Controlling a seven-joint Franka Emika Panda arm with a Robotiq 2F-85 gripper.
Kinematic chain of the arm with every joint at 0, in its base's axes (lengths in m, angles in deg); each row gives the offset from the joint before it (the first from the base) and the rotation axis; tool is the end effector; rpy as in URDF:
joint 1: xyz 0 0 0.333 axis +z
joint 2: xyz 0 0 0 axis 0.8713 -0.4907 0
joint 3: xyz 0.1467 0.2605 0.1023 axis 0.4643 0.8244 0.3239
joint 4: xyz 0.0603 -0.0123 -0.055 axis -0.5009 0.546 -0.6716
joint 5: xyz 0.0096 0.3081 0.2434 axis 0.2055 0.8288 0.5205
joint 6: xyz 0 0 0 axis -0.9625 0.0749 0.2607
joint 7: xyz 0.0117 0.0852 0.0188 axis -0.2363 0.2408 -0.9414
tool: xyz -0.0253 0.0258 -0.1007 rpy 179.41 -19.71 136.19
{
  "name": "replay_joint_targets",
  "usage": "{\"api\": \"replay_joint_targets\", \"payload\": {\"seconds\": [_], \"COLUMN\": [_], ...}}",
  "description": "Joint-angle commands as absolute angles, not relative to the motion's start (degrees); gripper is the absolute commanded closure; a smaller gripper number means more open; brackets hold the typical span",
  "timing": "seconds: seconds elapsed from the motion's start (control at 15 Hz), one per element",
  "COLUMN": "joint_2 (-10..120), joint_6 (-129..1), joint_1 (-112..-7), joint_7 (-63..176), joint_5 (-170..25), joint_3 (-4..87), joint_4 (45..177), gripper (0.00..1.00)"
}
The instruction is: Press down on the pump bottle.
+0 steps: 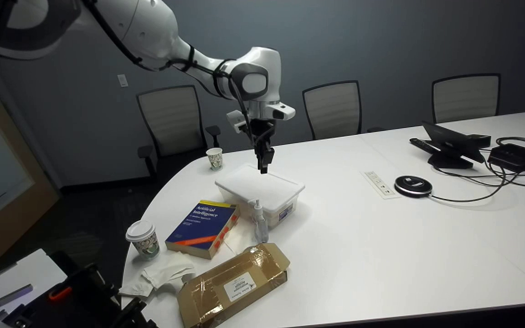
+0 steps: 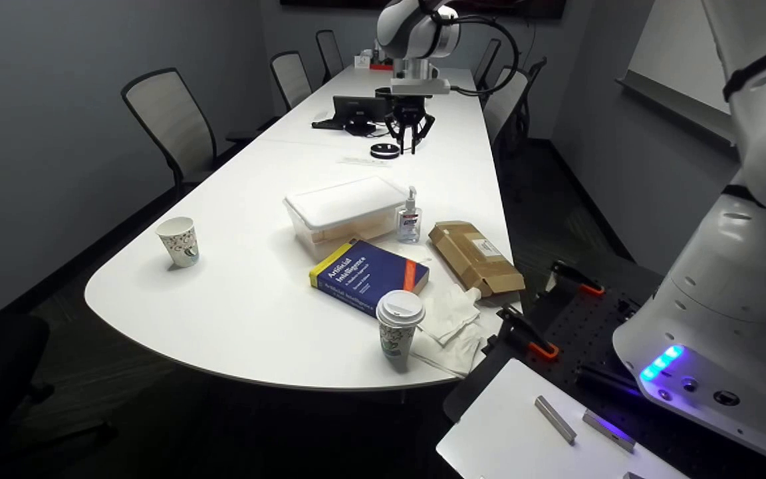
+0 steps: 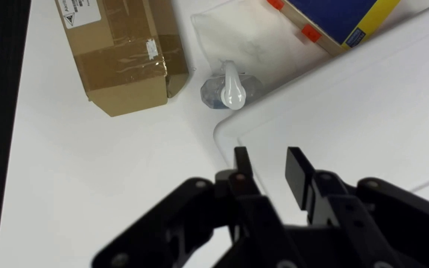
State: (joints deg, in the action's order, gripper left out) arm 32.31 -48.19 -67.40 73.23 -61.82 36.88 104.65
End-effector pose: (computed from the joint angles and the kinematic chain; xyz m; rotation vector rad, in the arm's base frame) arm 0.6826 -0.1606 0.2641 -2.9430 1.0319 0.1619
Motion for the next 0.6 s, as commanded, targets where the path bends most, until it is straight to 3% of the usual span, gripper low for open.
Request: {"api": "replay_joint_targets", "payload": {"seconds": [0.0,0.33,0.53], "joint_2": [35.0,35.7,35.6], "joint_6": [-44.3,-41.7,-41.1], "joint_1": [-66.9,-67.4,-67.4], "joint_7": [74.1,73.5,73.5], "joint_5": [-62.7,-62.3,-62.3], "joint_3": [36.5,36.8,36.8], "joint_4": [104.9,104.6,104.6], "gripper": [0.38,0.01,0.00]}}
